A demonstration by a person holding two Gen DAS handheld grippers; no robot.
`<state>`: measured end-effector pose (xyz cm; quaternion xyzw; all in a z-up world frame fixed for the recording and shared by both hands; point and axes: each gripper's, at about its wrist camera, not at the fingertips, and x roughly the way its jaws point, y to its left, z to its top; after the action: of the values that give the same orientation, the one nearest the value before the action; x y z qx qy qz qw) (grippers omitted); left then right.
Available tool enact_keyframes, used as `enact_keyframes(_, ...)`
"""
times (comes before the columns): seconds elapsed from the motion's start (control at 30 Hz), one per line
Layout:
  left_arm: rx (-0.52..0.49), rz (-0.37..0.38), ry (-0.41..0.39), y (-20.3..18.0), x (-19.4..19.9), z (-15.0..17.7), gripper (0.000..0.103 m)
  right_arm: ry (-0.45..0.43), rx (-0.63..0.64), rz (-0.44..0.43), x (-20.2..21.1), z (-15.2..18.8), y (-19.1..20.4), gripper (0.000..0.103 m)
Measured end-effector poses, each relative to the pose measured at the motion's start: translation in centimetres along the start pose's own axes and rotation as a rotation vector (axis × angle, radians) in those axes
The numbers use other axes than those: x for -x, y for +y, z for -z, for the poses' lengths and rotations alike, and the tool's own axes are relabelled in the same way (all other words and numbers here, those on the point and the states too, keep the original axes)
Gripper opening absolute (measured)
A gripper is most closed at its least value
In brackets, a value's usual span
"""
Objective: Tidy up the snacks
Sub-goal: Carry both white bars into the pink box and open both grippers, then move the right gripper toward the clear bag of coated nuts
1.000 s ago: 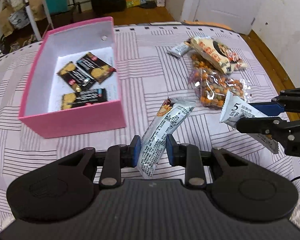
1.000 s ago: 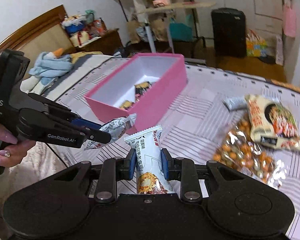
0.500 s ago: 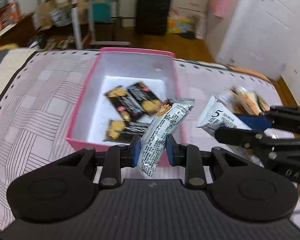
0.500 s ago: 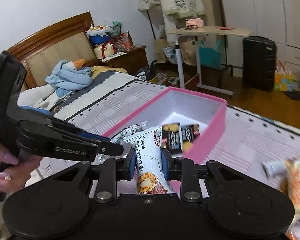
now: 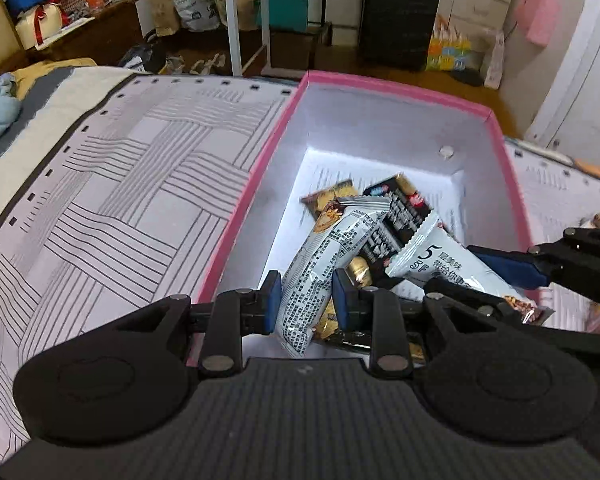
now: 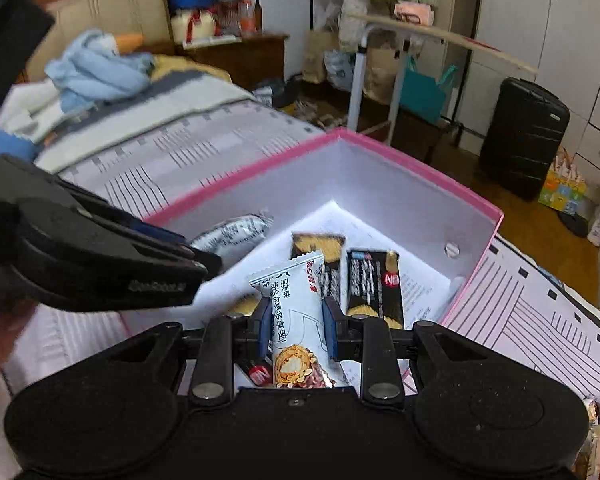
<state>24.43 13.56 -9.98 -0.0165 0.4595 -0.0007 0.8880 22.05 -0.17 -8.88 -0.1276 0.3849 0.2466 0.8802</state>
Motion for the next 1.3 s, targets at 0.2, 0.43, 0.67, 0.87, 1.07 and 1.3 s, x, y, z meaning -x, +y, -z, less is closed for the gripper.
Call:
enact_keyframes(0.2,-0.027,-0.023,-0.008,-0.4,-1.0,0.8,0.040,-0.022,0.083,0.044,-0.8,0.9,1.2,0.044)
enact_keyframes(0.43,-0.060,0.009,-0.034,-0.2,1.8,1.4,0.057,-0.120,0.004,0.012,5.2,2.3,-0.3,0.053)
enact_keyframes(0.67,-0.117,0.070,-0.048,-1.2,6.8,1.8,0.060,-0.099,-0.131,0.047,13.0,4.9,-2.5,0.056)
enact_keyframes(0.87,-0.183,0.160,-0.063,-3.5,11.6,2.2,0.063,-0.107,-0.216,0.088,19.6,7.7,-4.6,0.061)
enact_keyframes(1.07,-0.245,0.270,-0.068,-7.0,14.6,2.8,0.067,-0.153,-0.254,0.111,24.7,10.5,-6.4,0.073)
enact_keyframes(1.3,-0.327,0.348,-0.053,-12.7,13.6,4.1,0.078,-0.089,-0.311,0.159,25.0,16.1,-9.7,0.085)
